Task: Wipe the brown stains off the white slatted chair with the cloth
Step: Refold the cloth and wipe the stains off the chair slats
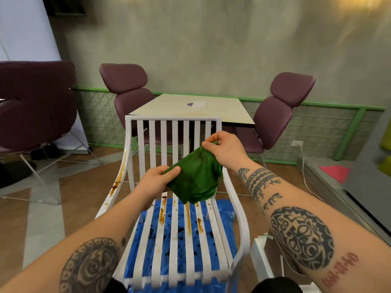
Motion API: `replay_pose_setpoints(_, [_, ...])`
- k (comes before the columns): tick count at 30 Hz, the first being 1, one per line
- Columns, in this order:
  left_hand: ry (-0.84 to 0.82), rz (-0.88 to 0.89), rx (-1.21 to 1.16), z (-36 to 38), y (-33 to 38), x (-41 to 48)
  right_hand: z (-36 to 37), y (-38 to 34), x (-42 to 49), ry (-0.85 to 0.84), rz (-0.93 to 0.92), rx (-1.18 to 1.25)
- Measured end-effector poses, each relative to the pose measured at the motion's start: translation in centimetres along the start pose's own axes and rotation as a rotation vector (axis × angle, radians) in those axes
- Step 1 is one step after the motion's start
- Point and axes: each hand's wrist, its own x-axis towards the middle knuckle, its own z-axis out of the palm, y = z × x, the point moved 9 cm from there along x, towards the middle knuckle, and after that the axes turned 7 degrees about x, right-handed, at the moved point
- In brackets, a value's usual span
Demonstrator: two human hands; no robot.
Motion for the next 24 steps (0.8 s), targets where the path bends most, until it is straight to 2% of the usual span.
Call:
replay_pose_setpoints(2, [0.076, -0.052, -0.059, -0.2, 0.1, 0.6, 0.0, 0.5, 0.4, 0.052, 0.023, -0.029])
replay_pose_setpoints(4, [0.112, -0.187, -0.074, 0.4, -1.1, 1.2, 0.9, 1.0, 0.2, 0.072, 0.045, -0.064])
replay_pose_setpoints(8, [0.03, -0.498, -0.351, 4.0, -4.6, 1.1, 5.0, 3.1, -2.0, 0.041, 0.058, -0.089])
replay_pose_setpoints(9, [0.023, -0.535, -0.441, 4.6, -5.2, 1.0, 6.7, 4.1, -2.8, -0.032, 0.075, -0.077])
replay_pose_setpoints(12, [0.034, -0.601, -0.645, 5.6, -7.4, 0.9, 12.5, 7.6, -5.8, -0.404, 0.141, -0.057])
replay_pose_setpoints(14, [0.059, -0.616, -0.629, 5.5, -9.8, 1.3, 13.9, 9.9, -6.8, -0.497, 0.175, 0.024])
replay_pose_setpoints(17, [0.141, -0.664, -0.482, 5.3, -14.2, 2.3, 12.7, 14.1, -6.2, -0.312, 0.264, 0.155])
replay_pose_setpoints(20, [0.149, -0.59, -0.271, 5.9, -15.2, 4.1, 12.1, 18.7, -5.8, -0.156, 0.38, 0.155])
replay_pose_setpoints(24, [0.009, -0.472, -0.197, 9.7, -15.1, 7.0, 14.9, 25.0, -6.5, -0.001, 0.727, 0.602])
